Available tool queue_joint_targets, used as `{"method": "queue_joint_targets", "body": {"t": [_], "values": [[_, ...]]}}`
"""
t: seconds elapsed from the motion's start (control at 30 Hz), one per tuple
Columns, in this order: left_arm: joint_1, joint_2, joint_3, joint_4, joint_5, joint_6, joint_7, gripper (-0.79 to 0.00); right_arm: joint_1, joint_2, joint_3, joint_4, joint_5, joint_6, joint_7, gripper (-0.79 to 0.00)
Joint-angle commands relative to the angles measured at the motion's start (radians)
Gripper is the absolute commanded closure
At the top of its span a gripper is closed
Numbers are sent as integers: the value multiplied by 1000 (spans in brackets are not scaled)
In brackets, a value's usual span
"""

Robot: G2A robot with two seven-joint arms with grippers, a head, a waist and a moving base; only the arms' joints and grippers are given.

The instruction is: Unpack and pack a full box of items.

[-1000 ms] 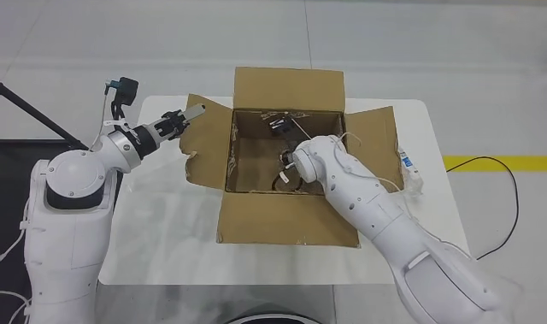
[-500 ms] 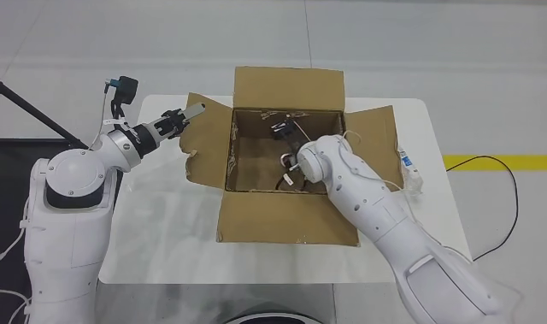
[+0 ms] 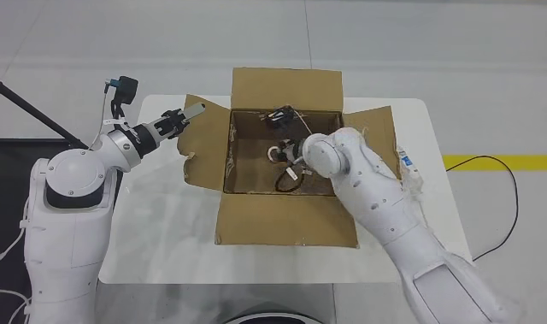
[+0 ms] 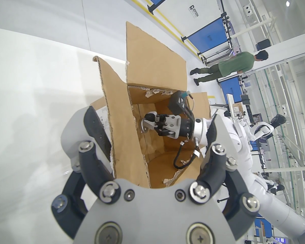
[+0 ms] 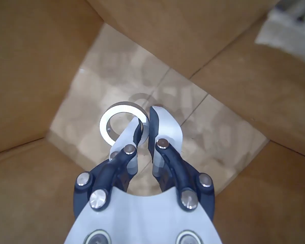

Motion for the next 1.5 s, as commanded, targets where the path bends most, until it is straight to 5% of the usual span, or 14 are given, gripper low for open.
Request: {"method": "queue_joint_targets", "body": {"t": [0.0, 0.23, 0.67, 1.13, 1.47], "values": [[0, 0, 0, 0, 0, 0, 0, -785, -36, 16, 44, -95, 11, -28, 18, 0], [0, 0, 0, 0, 0, 0, 0, -785, -209, 82, 238, -525, -8, -56, 142, 0], [0, 0, 0, 0, 0, 0, 0, -785, -518, 161, 663, -1221, -226, 51, 444, 0], [0, 0, 0, 0, 0, 0, 0, -785, -772, 189, 987, -1222, -347, 111, 558, 0], [0, 0, 0, 0, 0, 0, 0, -785, -1041, 183, 1012, -1203, -442, 230, 519, 0]]}}
